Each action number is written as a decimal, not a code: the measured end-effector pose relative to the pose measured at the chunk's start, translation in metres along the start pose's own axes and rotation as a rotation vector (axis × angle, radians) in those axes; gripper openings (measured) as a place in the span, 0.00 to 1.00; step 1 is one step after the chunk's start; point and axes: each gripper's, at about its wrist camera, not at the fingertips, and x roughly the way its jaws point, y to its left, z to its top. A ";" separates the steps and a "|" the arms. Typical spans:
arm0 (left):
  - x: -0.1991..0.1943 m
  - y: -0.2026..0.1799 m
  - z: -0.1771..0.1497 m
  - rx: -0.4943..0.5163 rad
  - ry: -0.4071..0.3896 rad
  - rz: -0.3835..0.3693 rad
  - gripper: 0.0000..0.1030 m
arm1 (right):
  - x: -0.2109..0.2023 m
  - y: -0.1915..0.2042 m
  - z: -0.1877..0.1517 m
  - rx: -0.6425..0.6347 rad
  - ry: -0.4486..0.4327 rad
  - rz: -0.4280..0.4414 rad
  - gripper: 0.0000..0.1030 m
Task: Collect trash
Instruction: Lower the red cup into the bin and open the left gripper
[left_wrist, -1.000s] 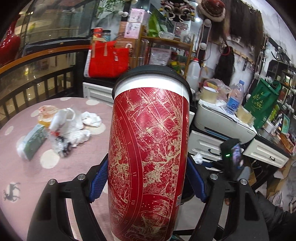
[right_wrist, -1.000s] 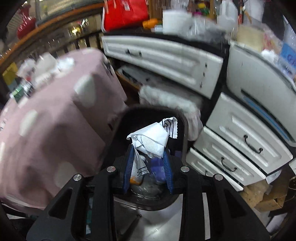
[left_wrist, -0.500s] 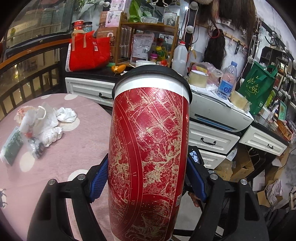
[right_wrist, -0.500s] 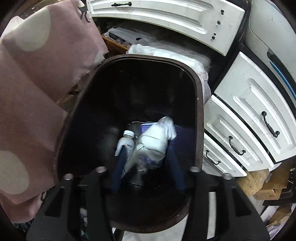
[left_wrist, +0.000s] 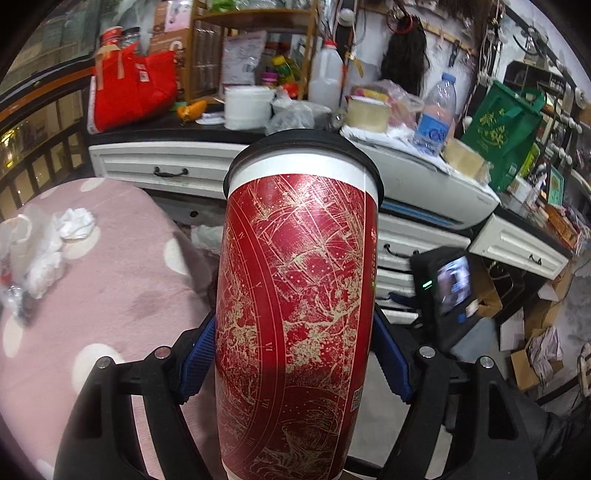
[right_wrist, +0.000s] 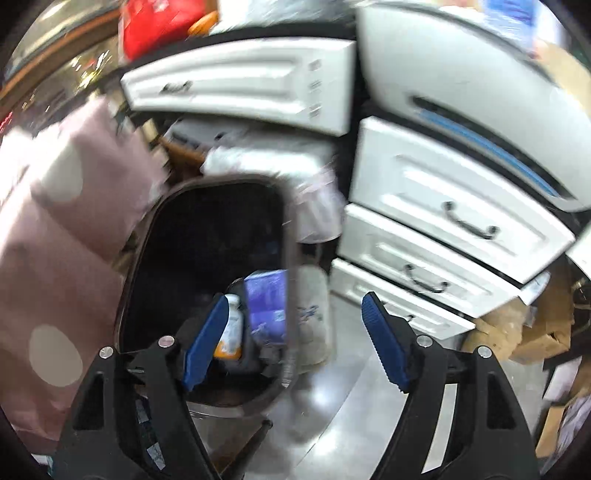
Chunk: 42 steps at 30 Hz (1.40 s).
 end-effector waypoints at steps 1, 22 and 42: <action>0.010 -0.004 -0.001 0.011 0.018 0.001 0.73 | -0.008 -0.011 0.001 0.027 -0.015 -0.013 0.72; 0.165 -0.039 -0.023 0.119 0.281 0.125 0.73 | -0.068 -0.075 -0.007 0.198 -0.091 -0.051 0.73; 0.182 -0.053 -0.027 0.215 0.335 0.182 0.91 | -0.085 -0.068 0.000 0.189 -0.135 -0.043 0.75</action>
